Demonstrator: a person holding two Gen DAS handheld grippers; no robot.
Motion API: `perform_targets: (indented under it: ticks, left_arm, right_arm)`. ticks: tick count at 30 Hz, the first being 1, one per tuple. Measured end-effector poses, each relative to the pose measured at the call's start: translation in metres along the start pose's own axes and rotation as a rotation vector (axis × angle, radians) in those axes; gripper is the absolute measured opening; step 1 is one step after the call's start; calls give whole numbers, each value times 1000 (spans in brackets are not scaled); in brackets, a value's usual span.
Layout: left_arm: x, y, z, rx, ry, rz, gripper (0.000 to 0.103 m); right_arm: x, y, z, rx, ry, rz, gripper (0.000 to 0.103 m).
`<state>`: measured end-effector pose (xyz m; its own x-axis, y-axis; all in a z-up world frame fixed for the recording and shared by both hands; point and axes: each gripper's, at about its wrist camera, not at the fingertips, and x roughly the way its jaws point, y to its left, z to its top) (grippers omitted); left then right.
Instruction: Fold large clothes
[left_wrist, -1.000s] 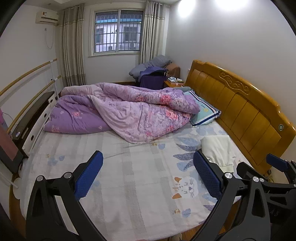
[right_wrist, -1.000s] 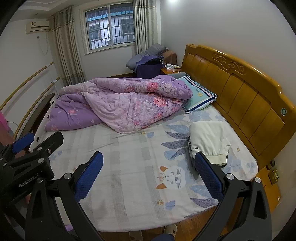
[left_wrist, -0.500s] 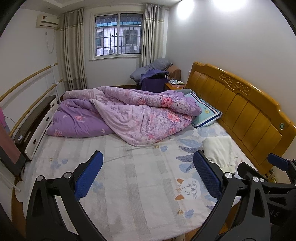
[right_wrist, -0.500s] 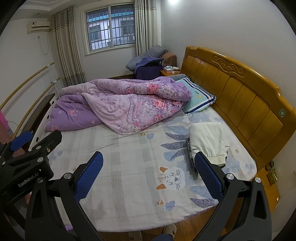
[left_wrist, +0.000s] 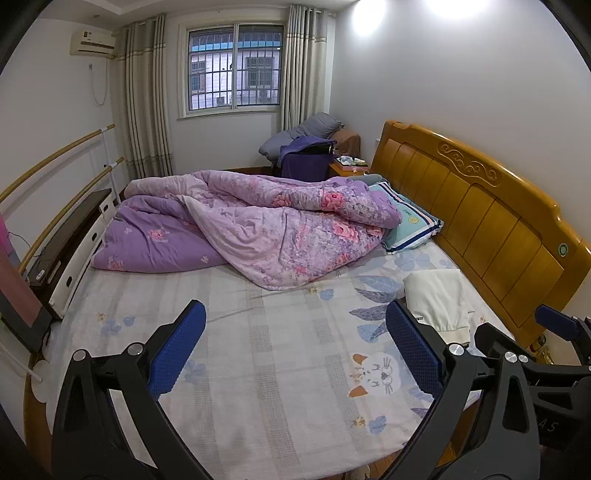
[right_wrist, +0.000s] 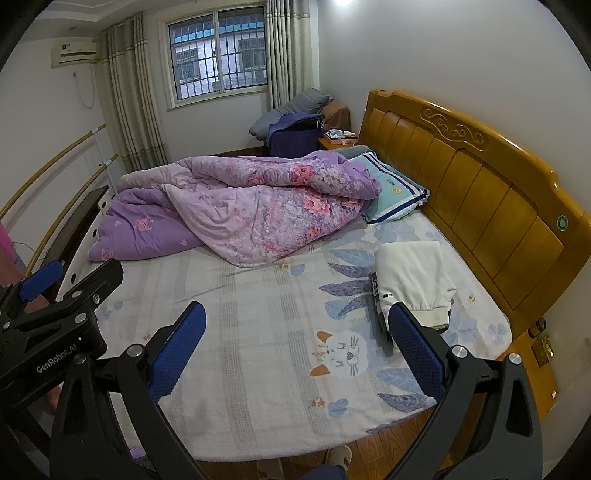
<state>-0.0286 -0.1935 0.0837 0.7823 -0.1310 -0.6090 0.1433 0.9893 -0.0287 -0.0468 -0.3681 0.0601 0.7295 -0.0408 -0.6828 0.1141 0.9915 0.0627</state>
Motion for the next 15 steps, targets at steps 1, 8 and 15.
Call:
perform_targets:
  ticks: [1, 8, 15]
  left_arm:
    - [0, -1, 0, 4, -2, 4, 98]
    - [5, -6, -2, 15, -10, 15, 98]
    - [5, -7, -3, 13, -7, 16, 98]
  right_arm:
    - [0, 0, 0, -1, 1, -1, 95]
    - [0, -1, 0, 0, 2, -3, 95]
    - [0, -2, 0, 2, 5, -1, 95]
